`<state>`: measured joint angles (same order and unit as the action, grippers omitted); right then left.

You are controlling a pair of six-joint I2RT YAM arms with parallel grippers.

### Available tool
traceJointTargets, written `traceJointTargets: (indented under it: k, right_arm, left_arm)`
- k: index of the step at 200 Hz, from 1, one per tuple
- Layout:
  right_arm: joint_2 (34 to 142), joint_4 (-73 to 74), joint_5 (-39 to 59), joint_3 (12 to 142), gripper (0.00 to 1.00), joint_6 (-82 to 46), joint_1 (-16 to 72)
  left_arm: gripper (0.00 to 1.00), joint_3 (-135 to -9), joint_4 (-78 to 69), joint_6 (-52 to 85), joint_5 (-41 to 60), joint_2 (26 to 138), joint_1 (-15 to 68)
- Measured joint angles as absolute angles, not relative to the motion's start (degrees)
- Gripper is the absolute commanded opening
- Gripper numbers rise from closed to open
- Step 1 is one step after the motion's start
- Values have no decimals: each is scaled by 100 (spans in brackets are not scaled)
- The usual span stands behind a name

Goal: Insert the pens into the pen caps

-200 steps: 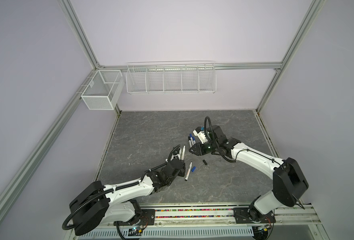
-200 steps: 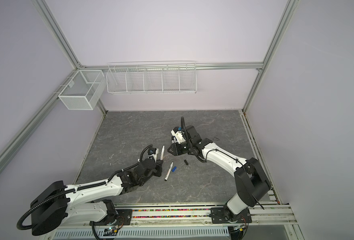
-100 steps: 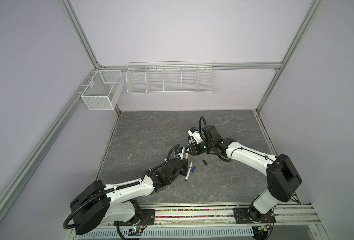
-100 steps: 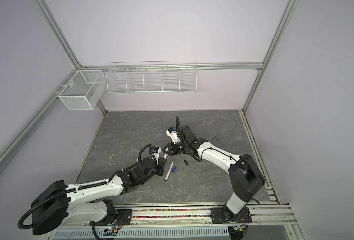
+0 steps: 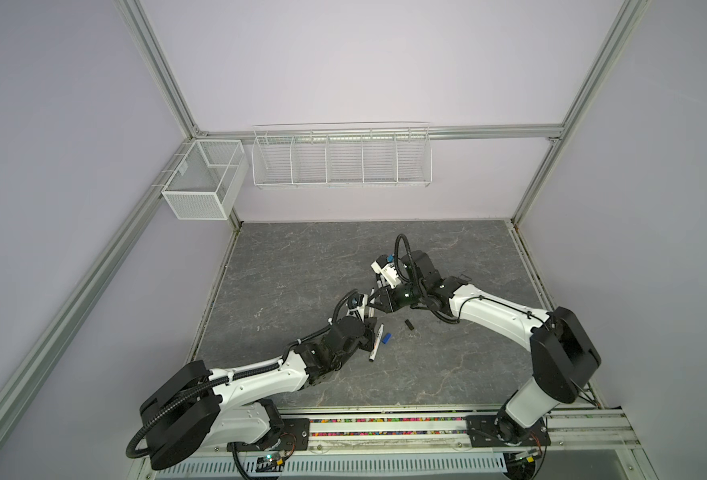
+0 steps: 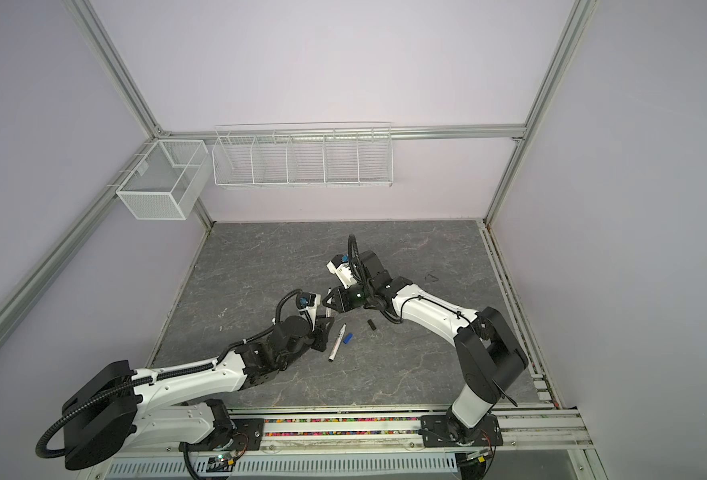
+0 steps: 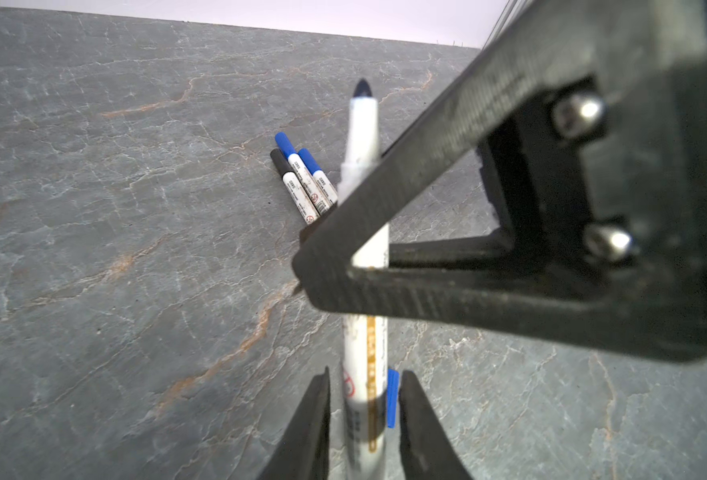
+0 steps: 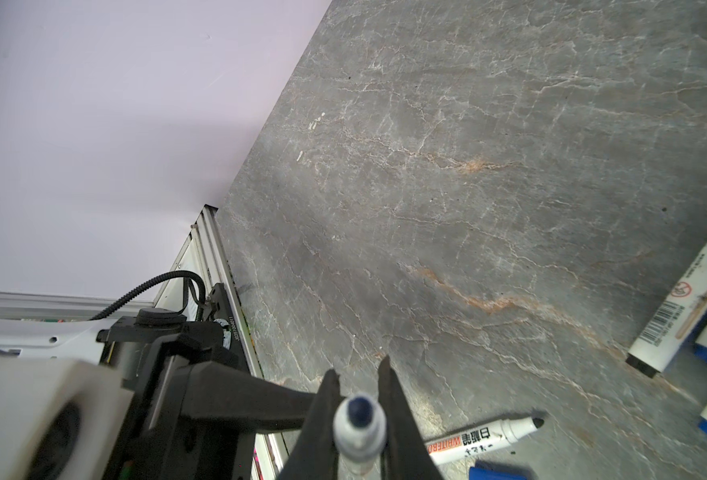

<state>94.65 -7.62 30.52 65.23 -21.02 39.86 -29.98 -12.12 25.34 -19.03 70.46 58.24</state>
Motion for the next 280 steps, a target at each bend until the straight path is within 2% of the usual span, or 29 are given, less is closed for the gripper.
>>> traceJointTargets:
  k: [121, 154, 176, 186, 201, 211, 246, 280]
  right_arm:
    - [9463, -803, 3618, 6523, 11, -1949, 3986]
    - [9456, -805, 3658, 6523, 11, -1949, 3972]
    - [9439, -803, 3695, 6512, 12, -1953, 3931]
    - [9430, -799, 3726, 6495, 16, -1955, 3911]
    - [9402, -812, 3739, 6471, 34, -1973, 3889]
    - [9358, -871, 3662, 6449, 40, -1984, 3865]
    - [8982, -1361, 3050, 6222, 47, -1811, 3800]
    - [8853, -2075, 2185, 5964, 49, -1575, 3948]
  left_arm:
    - [23, -2998, -1479, 2499, -1933, 7011, 5824]
    - [12, -2998, -1476, 2547, -1929, 7019, 5822]
    - [0, -2995, -1520, 2600, -1905, 7019, 5811]
    - [0, -2995, -1535, 2600, -1883, 7019, 5813]
    - [0, -2974, -1588, 2604, -1839, 7019, 5813]
    - [0, -2954, -1579, 2624, -1859, 7008, 5813]
    - [0, -2742, -1470, 2862, -2322, 6886, 5813]
    - [0, -2517, -1323, 3085, -2945, 6571, 5813]
